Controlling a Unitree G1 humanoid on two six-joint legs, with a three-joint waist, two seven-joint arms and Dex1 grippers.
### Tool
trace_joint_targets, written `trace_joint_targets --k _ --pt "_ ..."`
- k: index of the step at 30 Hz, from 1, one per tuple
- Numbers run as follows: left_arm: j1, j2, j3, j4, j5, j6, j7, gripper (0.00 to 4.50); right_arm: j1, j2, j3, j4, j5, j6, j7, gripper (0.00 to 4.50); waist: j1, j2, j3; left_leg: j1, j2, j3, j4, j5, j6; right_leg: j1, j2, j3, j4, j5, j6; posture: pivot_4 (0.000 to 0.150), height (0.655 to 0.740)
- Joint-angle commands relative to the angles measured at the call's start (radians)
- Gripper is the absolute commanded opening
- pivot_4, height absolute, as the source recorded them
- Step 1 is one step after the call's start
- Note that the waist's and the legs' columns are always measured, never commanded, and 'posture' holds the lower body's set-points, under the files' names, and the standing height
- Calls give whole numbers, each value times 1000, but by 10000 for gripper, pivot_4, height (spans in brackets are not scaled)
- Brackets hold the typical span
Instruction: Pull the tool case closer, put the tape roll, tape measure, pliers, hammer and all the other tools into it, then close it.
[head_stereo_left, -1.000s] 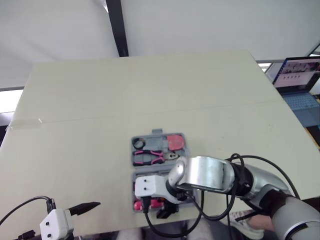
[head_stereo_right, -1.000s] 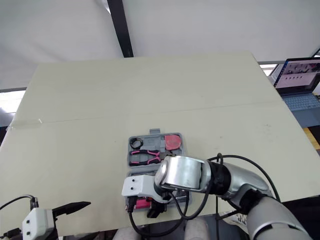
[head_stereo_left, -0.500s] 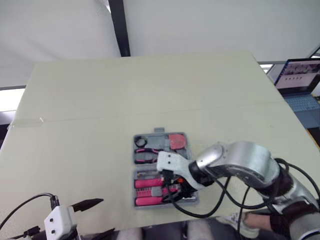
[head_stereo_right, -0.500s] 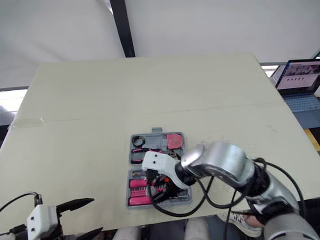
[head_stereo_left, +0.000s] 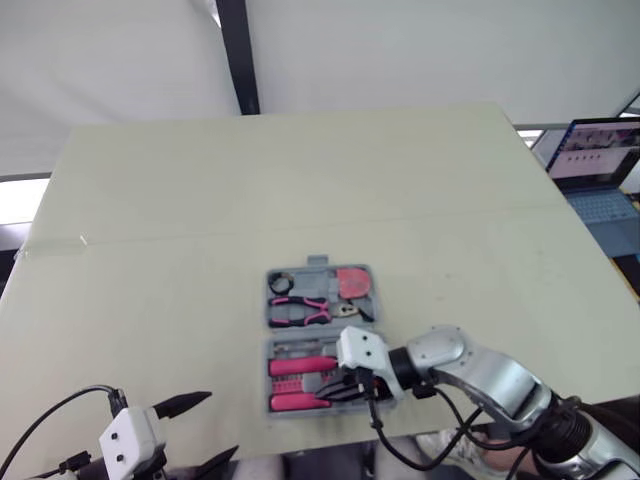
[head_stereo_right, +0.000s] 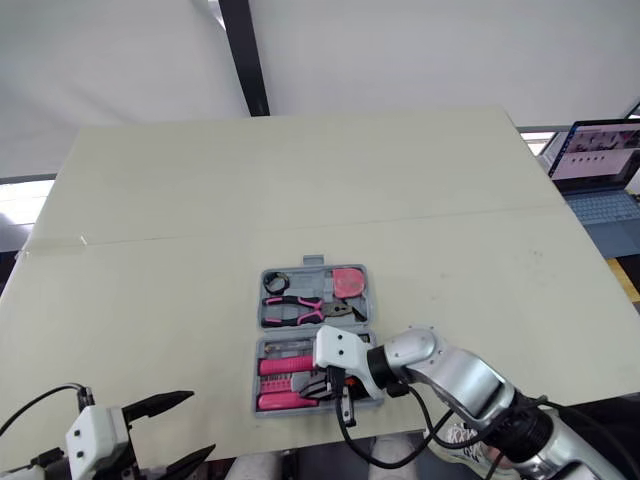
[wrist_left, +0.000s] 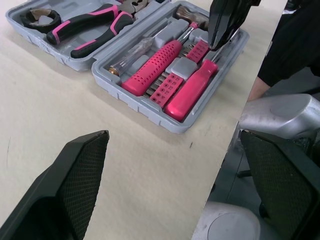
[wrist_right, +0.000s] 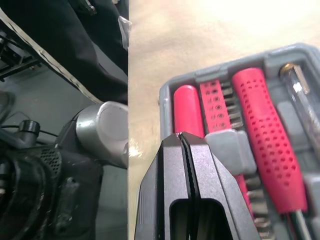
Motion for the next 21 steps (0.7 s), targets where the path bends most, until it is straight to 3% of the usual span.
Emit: trace_joint_targets --k 1,21 --pt "25 -6 12 -38 8 -14 7 45000 9 14 4 20 -26 -47 40 410 4 0 0 0 0 0 0 0 0 0 0 0 0 0 0 1500 7400" --pt "45 0 40 -74 -3 5 15 45000 27 54 19 97 -121 -68 116 410 18 0 0 0 0 0 1 0 0 0 0 0 0 0 0 1500 7400"
